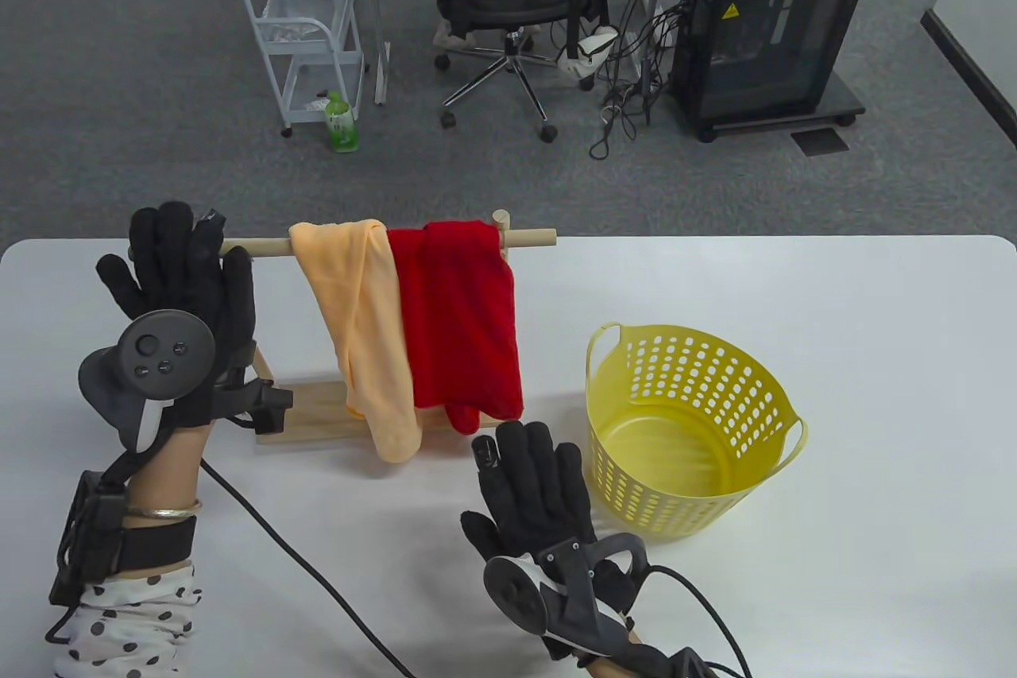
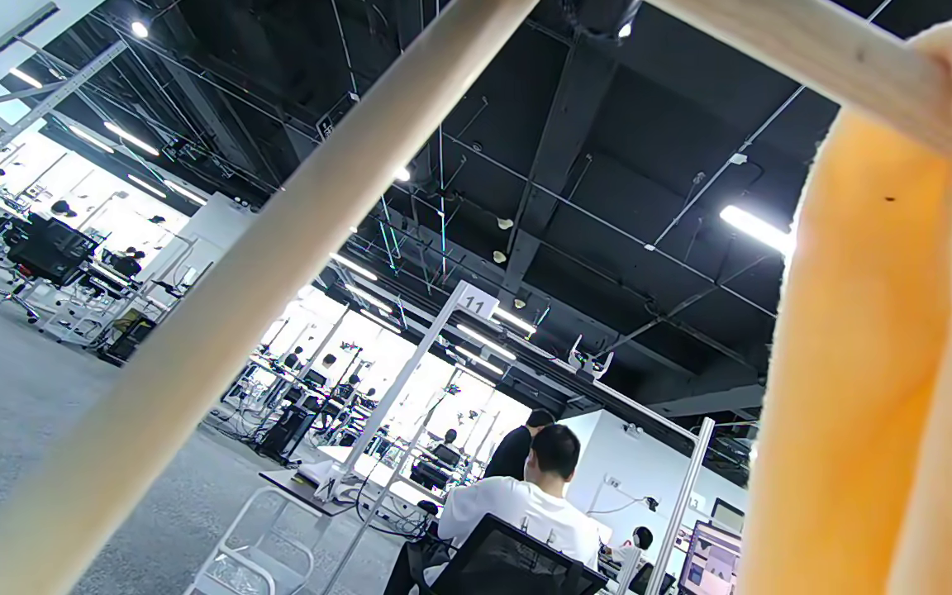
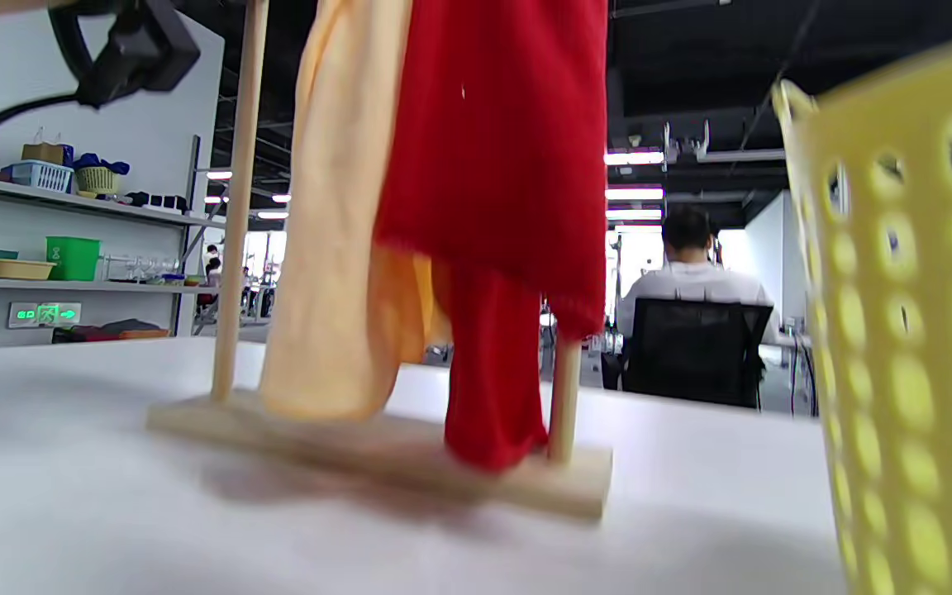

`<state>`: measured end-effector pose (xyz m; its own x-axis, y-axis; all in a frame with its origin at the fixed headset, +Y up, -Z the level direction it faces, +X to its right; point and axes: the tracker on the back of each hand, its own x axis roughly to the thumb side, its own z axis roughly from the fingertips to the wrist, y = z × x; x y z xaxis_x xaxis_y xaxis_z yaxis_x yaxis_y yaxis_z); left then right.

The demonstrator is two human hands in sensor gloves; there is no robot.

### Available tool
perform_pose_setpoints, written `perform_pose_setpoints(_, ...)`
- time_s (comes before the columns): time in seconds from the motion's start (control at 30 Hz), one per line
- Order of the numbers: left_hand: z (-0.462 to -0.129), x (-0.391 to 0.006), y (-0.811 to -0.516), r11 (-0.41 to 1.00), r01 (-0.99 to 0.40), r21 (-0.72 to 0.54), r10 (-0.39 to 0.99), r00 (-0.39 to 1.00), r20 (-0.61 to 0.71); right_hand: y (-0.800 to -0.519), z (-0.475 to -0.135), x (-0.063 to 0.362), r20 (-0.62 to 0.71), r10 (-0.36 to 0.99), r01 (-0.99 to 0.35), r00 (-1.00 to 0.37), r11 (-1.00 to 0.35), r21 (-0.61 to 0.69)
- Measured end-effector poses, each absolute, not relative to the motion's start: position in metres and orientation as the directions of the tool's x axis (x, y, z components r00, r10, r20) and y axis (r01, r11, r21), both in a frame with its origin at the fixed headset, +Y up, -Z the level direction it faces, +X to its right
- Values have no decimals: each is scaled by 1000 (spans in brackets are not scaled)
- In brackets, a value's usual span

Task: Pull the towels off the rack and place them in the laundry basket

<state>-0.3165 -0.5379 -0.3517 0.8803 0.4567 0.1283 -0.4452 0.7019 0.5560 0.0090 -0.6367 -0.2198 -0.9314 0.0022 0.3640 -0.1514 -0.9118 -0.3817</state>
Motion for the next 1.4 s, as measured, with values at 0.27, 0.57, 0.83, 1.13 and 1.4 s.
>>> perform_pose_setpoints(0.27,-352,-317,-537,707,-459,538,468,874,131,-536,-252,-29,363,43,-240,-931,-820,-520)
perform_pose_setpoints(0.57,-351,-318,-538,709,-461,534,467,874,133,-483,-300,-85,277,123,-269,-953,-768,-582)
perform_pose_setpoints(0.83,-350,-318,-538,713,-455,533,462,877,131,-482,-327,-114,212,137,-231,-968,-818,-527)
perform_pose_setpoints(1.13,-351,-317,-538,708,-457,538,464,876,133,-491,-344,-116,182,143,-217,-973,-837,-502)
perform_pose_setpoints(1.4,-353,-317,-538,708,-463,533,472,872,131,-486,-343,-115,194,154,-241,-969,-775,-584)
